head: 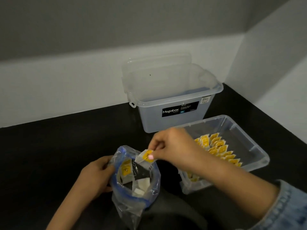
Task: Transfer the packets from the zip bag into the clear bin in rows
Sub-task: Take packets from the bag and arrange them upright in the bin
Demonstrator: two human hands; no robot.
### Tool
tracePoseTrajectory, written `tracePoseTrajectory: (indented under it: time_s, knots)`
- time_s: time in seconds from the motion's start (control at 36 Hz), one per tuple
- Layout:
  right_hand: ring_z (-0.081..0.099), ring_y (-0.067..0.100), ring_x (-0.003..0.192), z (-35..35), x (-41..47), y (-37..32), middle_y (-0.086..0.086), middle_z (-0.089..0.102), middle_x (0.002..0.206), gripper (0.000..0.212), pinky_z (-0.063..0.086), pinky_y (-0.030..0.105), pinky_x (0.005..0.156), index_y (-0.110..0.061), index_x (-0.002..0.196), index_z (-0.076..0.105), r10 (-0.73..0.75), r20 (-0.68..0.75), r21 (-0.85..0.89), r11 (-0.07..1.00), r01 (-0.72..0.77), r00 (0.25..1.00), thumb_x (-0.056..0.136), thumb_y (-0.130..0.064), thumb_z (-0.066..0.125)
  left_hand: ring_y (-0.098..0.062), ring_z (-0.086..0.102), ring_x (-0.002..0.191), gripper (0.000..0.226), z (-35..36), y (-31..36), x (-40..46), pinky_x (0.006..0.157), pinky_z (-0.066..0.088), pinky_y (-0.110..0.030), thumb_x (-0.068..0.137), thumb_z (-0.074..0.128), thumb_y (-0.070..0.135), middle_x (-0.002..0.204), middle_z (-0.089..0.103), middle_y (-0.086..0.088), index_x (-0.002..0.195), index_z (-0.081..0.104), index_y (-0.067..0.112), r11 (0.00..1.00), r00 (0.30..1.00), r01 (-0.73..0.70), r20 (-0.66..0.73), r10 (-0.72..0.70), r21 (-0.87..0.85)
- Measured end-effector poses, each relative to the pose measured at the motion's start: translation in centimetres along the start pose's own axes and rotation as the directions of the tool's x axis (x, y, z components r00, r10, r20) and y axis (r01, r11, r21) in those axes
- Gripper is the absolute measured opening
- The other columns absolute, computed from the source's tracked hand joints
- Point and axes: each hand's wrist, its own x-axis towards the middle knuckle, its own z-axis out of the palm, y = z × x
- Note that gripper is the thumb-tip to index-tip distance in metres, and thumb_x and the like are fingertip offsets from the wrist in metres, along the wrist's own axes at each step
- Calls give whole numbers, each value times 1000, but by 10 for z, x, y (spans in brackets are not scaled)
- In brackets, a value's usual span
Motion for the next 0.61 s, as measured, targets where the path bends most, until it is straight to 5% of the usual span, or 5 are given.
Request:
tracePoseTrajectory:
  time_s: [0.11, 0.31, 0.61]
  knots:
    - [63, -9, 73, -45, -19, 17, -13, 69, 74, 7, 48, 5, 62, -30, 80, 70, 40, -23, 59, 998, -38, 999, 77, -27, 76, -21, 68, 81, 28, 2, 9, -4, 62, 53, -30, 96, 46, 17, 97, 66, -6, 121, 53, 24, 999, 999, 2, -32, -3, -36]
    - [60, -10, 76, -85, -39, 50, -15, 67, 76, 6, 46, 4, 60, -34, 78, 69, 100, 15, -163, 982, -97, 995, 78, -32, 75, -20, 67, 76, 28, 13, 23, -8, 57, 49, -26, 96, 45, 16, 92, 66, -7, 121, 54, 25, 998, 997, -25, -81, 20, -64]
    - [60, 3, 83, -67, -38, 84, -10, 66, 89, 7, 50, 17, 76, -28, 91, 69, 189, 214, -542, 839, -45, 958, 87, -25, 65, -21, 65, 77, 29, 25, 29, -7, 57, 46, -27, 95, 45, 15, 92, 65, -7, 122, 52, 23, 999, 995, -2, -101, -1, -36]
